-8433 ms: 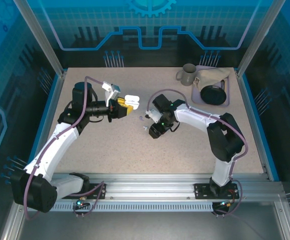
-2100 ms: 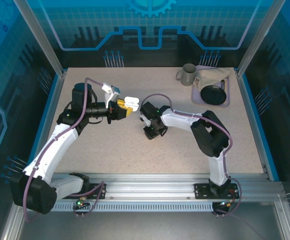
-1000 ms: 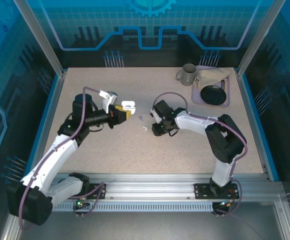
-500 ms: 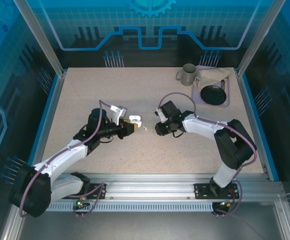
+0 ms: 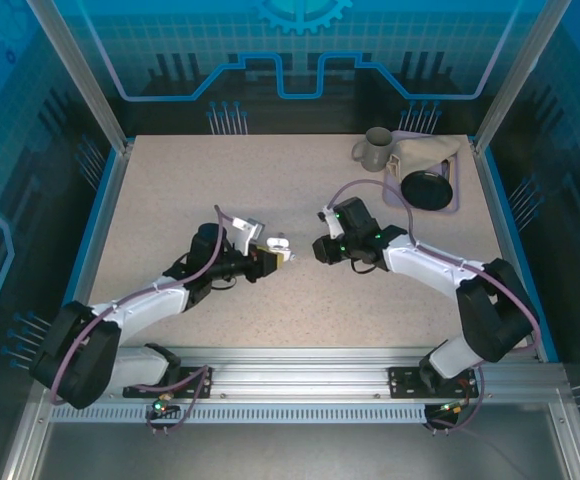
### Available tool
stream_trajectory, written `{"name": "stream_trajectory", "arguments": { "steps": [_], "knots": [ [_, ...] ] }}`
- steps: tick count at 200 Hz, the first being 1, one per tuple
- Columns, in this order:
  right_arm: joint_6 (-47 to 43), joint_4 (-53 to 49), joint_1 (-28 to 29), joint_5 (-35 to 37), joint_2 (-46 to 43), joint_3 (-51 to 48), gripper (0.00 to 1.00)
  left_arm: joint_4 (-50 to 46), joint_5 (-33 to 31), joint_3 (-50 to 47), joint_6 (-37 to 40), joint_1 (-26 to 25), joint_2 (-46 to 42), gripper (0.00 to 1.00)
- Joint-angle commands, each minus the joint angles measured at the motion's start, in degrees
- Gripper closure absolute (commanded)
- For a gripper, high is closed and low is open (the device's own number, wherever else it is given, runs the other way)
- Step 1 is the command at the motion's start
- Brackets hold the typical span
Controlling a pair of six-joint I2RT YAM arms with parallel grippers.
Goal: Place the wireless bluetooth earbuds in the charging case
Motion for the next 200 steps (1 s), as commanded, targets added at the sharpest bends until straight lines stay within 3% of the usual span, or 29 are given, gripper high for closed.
{"name": "stream_trajectory", "arguments": {
  "steps": [1, 99, 200],
  "knots": [
    [1.45, 2.04, -0.44, -2.53, -2.77, -0.61, 0.72, 3.39, -0.3, 0.19, -0.47, -0.97, 1.5, 1.0],
    [3.38, 4.07, 0.89, -5.63, -7.36, 1.12, 0.71, 6.47, 0.24, 1.83, -2.28, -3.63, 4.7, 1.0],
    [3.5, 2.84, 6.62, -0.12, -9.35, 4.24, 0.71, 6.02, 0.38, 2.41, -2.78, -4.23, 1.01, 1.0]
  ]
}}
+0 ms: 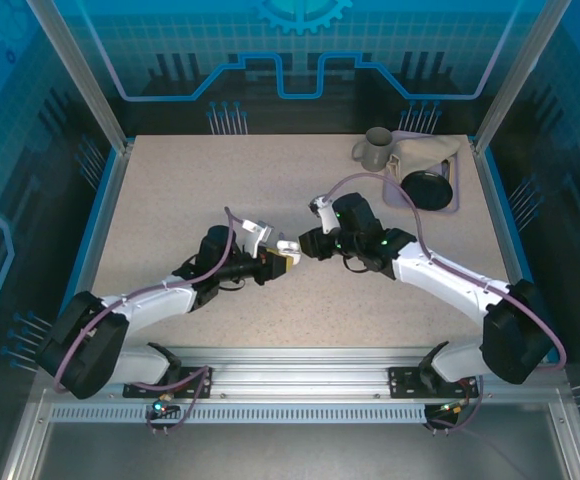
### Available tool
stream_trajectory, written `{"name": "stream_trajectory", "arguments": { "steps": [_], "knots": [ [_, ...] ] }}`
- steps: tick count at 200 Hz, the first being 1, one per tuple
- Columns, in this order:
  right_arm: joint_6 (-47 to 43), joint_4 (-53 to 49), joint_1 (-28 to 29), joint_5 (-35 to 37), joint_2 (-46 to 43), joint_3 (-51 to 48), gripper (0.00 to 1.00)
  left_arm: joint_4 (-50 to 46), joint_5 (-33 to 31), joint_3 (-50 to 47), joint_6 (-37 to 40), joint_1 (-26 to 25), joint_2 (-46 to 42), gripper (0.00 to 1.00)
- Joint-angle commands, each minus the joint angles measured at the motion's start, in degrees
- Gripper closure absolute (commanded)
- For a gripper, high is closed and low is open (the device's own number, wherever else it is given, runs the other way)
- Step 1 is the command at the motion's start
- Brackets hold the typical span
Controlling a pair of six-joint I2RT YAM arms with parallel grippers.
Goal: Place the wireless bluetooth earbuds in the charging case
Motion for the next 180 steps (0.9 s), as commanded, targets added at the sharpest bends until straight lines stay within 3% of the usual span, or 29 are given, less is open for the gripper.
{"name": "stream_trajectory", "arguments": {
  "steps": [1, 97, 180],
  "knots": [
    [0.72, 0.05, 1.36, 2.25, -1.59, 2.14, 0.71, 1.46, 0.5, 1.97, -0.35, -0.57, -1.76, 1.0],
    [-0.16, -0.23, 5.66, 10.41, -2.18, 2.84, 0.71, 4.41, 2.2, 1.71, -0.83, -1.45, -4.8, 1.0],
    [-0.23, 1.23, 6.61, 11.21, -3.71, 1.85, 0.71, 4.98, 1.21, 1.7, -1.81, -1.46, -5.24, 1.0]
  ]
}}
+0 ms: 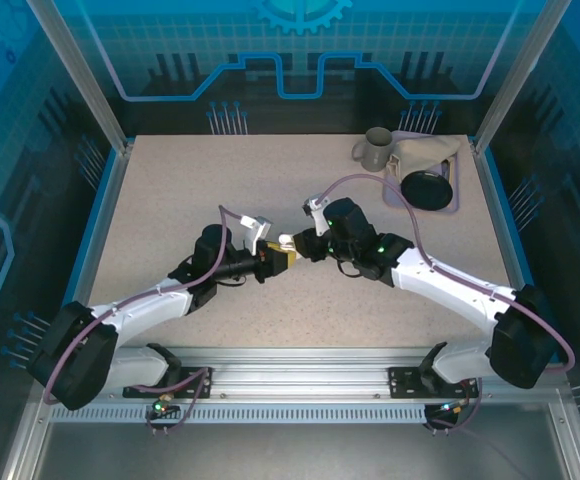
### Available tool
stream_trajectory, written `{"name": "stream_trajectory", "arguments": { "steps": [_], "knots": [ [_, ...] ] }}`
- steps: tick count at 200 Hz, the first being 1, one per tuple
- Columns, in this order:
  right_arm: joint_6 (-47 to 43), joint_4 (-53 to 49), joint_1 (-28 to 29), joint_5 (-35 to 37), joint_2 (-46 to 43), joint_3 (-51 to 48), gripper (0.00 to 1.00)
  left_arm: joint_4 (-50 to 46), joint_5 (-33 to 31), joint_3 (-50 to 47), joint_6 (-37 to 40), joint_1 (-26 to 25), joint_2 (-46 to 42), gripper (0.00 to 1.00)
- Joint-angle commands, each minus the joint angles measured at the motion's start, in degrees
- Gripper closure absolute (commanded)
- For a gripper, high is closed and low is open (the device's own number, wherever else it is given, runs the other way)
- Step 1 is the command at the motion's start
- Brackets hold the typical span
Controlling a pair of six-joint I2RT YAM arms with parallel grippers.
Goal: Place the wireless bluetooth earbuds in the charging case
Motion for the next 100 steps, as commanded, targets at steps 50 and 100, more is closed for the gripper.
{"name": "stream_trajectory", "arguments": {
  "steps": [50, 100],
  "knots": [
    [-1.04, 1.62, 1.49, 0.99, -2.41, 0.42, 0.71, 2.7, 0.46, 2.15, -1.75, -0.48, -1.37, 1.0],
    [-1.48, 1.58, 1.84, 1.97, -2.31, 0.37, 0.71, 3.24, 1.04, 2.41, -2.24, -0.48, -1.58, 1.0]
  ]
}}
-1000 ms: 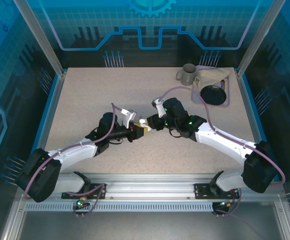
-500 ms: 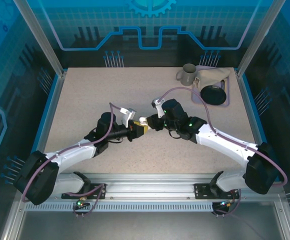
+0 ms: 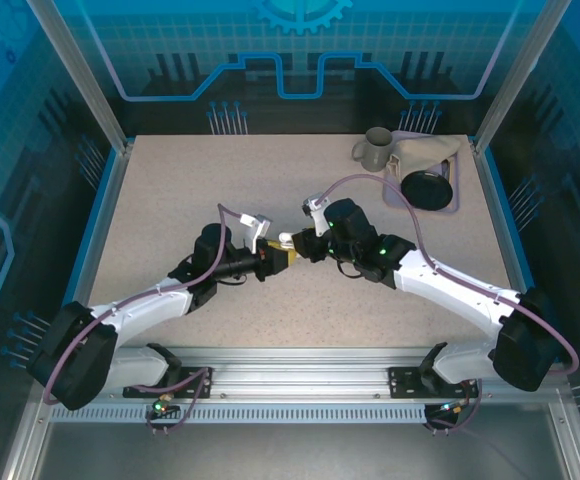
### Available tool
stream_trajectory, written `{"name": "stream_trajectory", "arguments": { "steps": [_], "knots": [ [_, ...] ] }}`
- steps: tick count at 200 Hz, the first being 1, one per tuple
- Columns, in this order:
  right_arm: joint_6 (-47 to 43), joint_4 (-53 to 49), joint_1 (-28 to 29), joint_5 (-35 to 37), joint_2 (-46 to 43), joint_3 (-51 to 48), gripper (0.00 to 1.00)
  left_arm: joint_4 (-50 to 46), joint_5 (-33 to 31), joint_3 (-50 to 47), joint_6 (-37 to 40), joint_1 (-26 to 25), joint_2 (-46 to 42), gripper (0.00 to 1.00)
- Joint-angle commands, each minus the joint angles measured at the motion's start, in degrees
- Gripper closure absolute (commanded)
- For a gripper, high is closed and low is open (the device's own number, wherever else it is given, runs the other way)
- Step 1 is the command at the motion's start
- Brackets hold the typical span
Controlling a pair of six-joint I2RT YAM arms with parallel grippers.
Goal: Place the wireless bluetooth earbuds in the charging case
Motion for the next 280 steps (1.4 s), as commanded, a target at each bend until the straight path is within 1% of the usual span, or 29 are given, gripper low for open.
{"name": "stream_trajectory", "arguments": {
  "steps": [1, 64, 128, 184, 280],
  "knots": [
    [-0.8, 1.15, 0.97, 1.68, -1.3, 0.41, 0.71, 2.76, 1.04, 1.93, -0.8, -0.48, -1.59, 1.0],
    [-1.5, 0.74, 1.32, 2.7, -1.79, 0.28, 0.71, 2.49, 0.71, 2.02, -0.9, -0.47, -2.38, 1.0],
    [-1.77, 0.27, 1.28, 0.09, -2.1, 0.65, 0.69, 3.3, 0.15, 2.28, -1.1, -0.43, -2.48, 1.0],
    [-1.77, -0.26, 1.33, -1.57, -1.79, 1.26, 0.66, 3.99, 0.77, 2.54, -1.06, -0.48, -2.44, 1.0],
    [-0.98, -0.52, 1.28, -3.7, -2.24, 1.66, 0.68, 4.94, 0.94, 2.28, -0.42, -0.48, -3.41, 1.0]
  ]
}}
